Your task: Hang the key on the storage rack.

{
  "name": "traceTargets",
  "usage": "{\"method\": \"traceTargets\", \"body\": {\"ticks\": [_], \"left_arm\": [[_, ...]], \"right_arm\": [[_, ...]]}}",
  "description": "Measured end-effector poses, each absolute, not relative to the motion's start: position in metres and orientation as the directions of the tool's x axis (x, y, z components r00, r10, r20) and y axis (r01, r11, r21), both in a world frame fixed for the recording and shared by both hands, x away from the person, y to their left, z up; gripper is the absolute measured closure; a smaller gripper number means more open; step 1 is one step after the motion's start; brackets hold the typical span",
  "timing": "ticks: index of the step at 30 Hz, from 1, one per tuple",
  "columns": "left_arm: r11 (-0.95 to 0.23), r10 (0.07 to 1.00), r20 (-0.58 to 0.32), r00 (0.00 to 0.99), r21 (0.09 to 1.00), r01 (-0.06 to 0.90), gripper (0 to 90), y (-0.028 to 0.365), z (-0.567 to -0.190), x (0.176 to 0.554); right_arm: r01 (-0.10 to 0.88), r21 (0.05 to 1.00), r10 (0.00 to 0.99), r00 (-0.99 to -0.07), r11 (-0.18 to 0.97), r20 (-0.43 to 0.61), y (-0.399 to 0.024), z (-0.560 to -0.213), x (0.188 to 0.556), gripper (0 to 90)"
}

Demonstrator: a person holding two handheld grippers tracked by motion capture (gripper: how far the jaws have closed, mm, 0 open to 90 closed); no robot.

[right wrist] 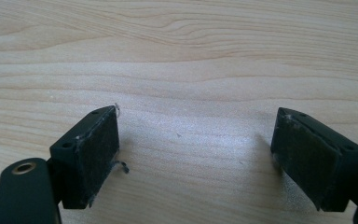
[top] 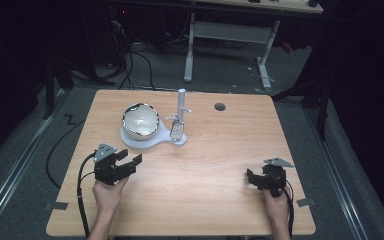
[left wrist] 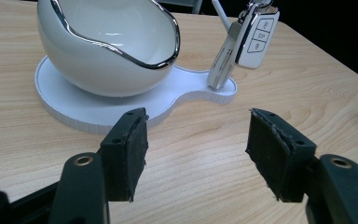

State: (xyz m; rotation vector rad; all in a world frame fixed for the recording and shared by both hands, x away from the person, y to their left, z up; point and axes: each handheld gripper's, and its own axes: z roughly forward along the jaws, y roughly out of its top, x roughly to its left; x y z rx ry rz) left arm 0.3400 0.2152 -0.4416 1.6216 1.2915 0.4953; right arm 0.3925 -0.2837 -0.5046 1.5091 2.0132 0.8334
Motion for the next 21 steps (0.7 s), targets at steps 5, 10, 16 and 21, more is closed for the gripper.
{"method": "traceTargets", "body": {"ticks": [5,10,16,21], "left_arm": [[0.033,0.903,-0.245,0.353,0.858,0.513,38.4,0.216,-0.444,0.34],[0.037,0.904,-0.252,0.346,0.851,0.523,38.3,0.216,-0.448,0.341],[0.026,0.906,-0.244,0.347,0.848,0.529,38.3,0.215,-0.449,0.341],[0.027,0.906,-0.249,0.343,0.841,0.54,38.3,0.214,-0.453,0.343]], "right_arm": [[0.665,0.719,0.962,-0.272,0.203,-0.021,-0.284,-0.505,0.393,15.4],[0.665,0.719,0.962,-0.272,0.203,-0.021,-0.284,-0.505,0.393,15.4],[0.665,0.719,0.962,-0.271,0.203,-0.021,-0.284,-0.505,0.393,15.4],[0.666,0.718,0.962,-0.271,0.203,-0.021,-0.284,-0.505,0.392,15.4]]}}
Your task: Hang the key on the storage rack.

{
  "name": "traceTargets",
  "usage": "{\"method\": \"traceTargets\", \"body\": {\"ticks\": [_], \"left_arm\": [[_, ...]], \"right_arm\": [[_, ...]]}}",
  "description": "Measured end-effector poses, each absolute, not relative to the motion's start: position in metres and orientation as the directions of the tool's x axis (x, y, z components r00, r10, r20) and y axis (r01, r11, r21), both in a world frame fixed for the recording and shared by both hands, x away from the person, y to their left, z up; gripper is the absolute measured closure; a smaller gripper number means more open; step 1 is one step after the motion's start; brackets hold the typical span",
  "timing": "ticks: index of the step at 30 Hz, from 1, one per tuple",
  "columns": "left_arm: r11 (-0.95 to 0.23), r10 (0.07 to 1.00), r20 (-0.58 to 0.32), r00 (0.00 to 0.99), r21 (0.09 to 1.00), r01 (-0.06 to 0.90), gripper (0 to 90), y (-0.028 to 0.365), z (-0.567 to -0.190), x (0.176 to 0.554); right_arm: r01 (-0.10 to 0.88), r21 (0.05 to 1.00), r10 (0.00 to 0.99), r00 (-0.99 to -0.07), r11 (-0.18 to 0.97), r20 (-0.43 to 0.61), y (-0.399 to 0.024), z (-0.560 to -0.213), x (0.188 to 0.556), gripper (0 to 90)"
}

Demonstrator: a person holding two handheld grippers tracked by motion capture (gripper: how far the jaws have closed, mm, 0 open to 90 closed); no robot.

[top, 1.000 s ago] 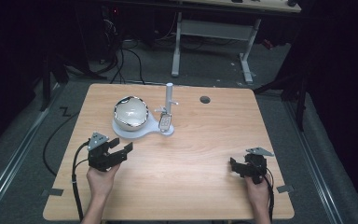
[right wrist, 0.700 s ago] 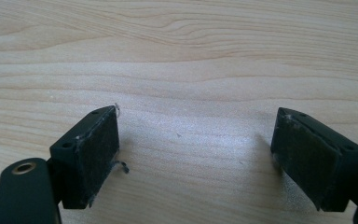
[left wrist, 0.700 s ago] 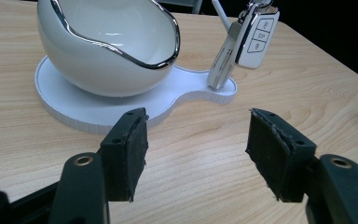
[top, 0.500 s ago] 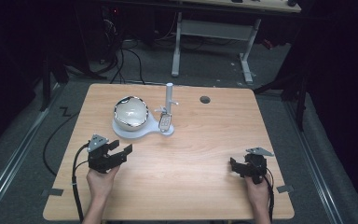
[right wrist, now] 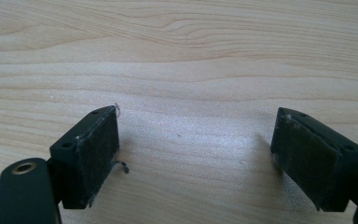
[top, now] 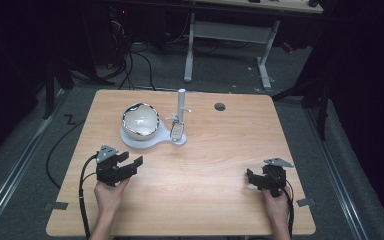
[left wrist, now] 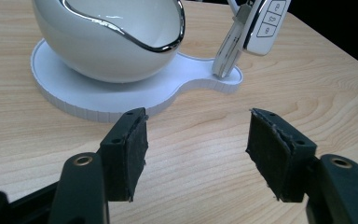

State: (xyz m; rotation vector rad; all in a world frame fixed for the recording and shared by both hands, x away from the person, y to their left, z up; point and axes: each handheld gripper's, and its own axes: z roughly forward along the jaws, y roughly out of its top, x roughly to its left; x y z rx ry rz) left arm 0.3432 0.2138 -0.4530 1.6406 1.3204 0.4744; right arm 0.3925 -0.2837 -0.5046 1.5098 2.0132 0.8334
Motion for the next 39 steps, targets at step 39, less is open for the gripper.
{"method": "traceTargets", "body": {"ticks": [39], "left_arm": [[-0.009,0.921,-0.235,0.31,0.783,0.622,37.9,0.199,-0.493,0.357]], "right_arm": [[0.665,0.719,0.962,-0.271,0.202,-0.02,-0.284,-0.505,0.392,15.4]]}}
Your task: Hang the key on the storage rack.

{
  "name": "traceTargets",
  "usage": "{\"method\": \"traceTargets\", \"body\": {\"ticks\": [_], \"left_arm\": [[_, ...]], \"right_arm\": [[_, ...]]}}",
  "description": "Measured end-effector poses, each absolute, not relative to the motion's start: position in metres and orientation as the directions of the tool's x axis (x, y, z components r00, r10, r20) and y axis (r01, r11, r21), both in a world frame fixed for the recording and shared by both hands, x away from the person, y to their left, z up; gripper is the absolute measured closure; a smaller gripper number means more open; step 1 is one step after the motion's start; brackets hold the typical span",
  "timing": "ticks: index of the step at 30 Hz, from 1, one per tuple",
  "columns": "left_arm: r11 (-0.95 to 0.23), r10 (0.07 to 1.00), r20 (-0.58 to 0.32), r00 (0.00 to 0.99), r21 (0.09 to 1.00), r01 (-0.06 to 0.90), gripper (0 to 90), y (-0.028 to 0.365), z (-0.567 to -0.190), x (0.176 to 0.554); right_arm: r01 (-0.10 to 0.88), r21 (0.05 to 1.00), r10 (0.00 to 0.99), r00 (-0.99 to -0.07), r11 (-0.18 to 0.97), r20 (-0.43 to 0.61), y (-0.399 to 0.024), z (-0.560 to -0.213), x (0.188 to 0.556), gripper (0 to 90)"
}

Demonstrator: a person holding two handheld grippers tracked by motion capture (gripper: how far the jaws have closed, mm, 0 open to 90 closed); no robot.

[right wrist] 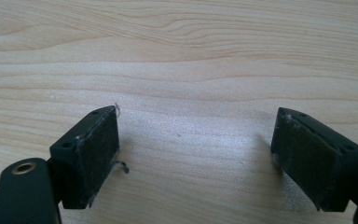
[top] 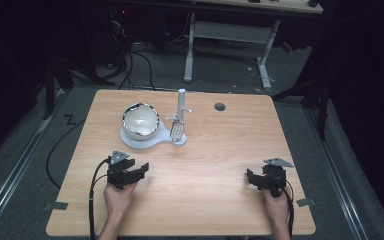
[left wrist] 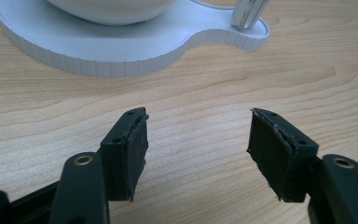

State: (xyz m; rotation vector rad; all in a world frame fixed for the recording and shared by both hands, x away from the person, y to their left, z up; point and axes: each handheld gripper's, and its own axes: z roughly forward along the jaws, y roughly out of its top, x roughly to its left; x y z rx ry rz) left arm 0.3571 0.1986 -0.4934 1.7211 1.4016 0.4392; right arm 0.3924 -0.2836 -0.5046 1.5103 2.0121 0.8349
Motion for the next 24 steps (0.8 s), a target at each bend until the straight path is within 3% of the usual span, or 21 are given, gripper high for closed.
{"method": "traceTargets", "body": {"ticks": [24], "left_arm": [[-0.093,0.949,-0.122,0.291,0.774,0.626,36.6,0.187,-0.507,0.362]], "right_arm": [[0.663,0.72,0.961,-0.275,0.207,-0.024,-0.284,-0.505,0.393,15.4]]}}
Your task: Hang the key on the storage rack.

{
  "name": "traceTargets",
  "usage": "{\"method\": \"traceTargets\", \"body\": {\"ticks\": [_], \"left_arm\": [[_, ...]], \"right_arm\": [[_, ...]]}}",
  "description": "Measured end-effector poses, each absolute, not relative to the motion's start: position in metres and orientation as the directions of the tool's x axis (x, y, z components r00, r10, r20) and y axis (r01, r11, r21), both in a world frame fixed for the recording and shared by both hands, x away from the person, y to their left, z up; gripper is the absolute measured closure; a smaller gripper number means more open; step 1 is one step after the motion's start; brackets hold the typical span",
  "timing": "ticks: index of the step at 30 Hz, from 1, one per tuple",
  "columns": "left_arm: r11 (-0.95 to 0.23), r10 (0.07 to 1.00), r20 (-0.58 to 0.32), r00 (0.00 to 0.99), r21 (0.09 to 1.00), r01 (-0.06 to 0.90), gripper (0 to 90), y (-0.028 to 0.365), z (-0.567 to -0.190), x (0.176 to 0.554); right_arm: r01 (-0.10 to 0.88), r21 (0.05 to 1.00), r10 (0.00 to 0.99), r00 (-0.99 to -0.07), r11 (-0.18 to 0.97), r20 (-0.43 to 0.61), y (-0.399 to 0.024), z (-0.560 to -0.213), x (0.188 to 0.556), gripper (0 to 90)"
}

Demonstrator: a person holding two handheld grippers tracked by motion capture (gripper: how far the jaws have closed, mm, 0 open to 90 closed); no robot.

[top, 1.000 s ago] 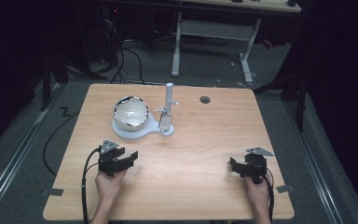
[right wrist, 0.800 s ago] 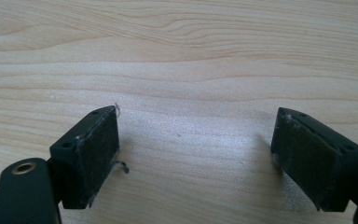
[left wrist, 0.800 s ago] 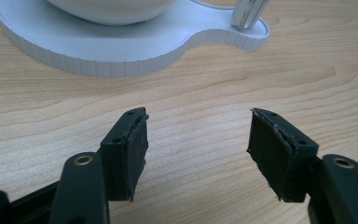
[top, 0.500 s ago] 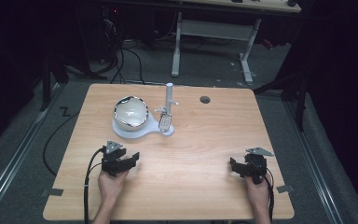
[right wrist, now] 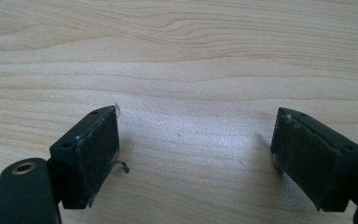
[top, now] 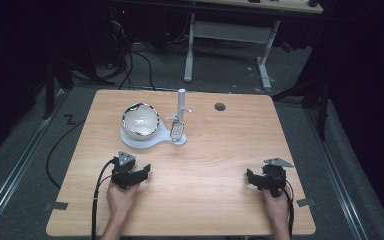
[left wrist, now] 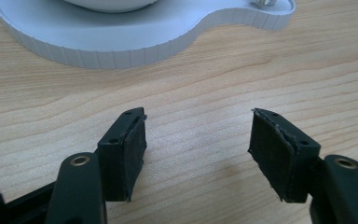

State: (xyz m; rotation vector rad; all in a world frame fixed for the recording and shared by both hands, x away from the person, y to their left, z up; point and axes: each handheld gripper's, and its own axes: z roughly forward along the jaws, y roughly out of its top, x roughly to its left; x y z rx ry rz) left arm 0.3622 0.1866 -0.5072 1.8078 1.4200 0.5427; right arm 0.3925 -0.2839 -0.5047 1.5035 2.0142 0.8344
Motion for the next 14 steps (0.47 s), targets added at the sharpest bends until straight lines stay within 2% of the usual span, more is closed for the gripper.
{"method": "traceTargets", "body": {"ticks": [4,9,14], "left_arm": [[-0.12,0.953,-0.087,0.291,0.771,0.625,35.5,0.184,-0.507,0.362],[-0.2,0.951,-0.005,0.309,0.751,0.63,29.7,0.174,-0.508,0.362],[-0.199,0.95,-0.01,0.311,0.75,0.63,29.2,0.174,-0.508,0.363]], "right_arm": [[0.663,0.719,0.961,-0.275,0.207,-0.024,-0.284,-0.505,0.393,15.4],[0.663,0.72,0.962,-0.274,0.206,-0.023,-0.284,-0.505,0.392,15.4],[0.664,0.719,0.962,-0.272,0.204,-0.022,-0.284,-0.505,0.392,15.4]]}}
